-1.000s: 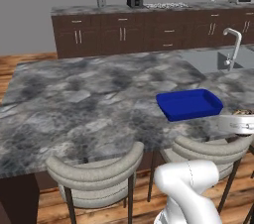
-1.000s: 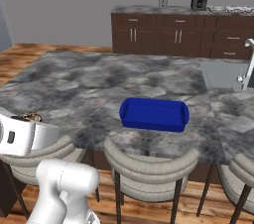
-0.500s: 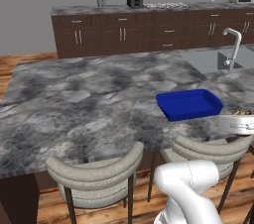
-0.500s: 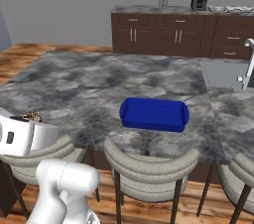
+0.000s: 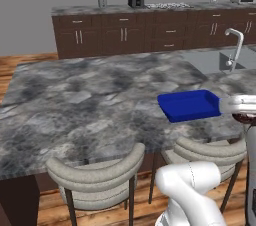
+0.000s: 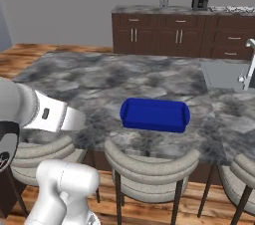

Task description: Take the donut and cupcake from the fridge and place them on the empty tray on the dining counter.

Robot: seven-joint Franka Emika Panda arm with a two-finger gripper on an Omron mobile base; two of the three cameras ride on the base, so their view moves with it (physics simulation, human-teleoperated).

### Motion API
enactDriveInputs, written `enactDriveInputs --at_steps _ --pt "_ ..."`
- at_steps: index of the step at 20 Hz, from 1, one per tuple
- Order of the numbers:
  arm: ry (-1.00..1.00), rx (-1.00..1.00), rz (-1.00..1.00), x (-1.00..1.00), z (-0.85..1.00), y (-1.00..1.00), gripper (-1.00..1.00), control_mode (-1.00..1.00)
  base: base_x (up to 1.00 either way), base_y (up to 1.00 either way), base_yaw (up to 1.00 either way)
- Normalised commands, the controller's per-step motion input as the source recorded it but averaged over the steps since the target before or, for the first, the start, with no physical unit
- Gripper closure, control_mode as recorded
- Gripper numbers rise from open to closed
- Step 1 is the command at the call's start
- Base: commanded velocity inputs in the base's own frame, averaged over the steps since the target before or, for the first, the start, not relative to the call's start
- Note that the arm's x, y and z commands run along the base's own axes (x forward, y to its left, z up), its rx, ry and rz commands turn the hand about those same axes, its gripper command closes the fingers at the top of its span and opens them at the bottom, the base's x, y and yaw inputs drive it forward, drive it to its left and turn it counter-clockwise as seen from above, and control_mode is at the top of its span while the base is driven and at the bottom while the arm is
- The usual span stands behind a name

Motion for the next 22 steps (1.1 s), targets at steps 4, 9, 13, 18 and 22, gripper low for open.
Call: enactDriveInputs --at_steps 4,9,13,18,22 --pt "0.01 0.0 0.0 0.51 -0.1 -0.31 1.0 -1.0 0.0 0.0 0.0" --pt "0.0 0.0 0.01 0.55 -0.45 -0.3 1.0 -1.0 0.0 0.0 0.0" --pt "0.0 0.0 0.0 0.74 -0.37 -0.19 1.0 -1.0 0.0 0.0 0.0" --pt "0.0 0.0 0.0 0.67 -0.31 -0.04 1.0 -1.0 0.0 0.0 0.0" --pt "0.0 0.0 0.0 0.57 -0.22 -0.08 1.0 -1.0 0.0 0.0 0.0"
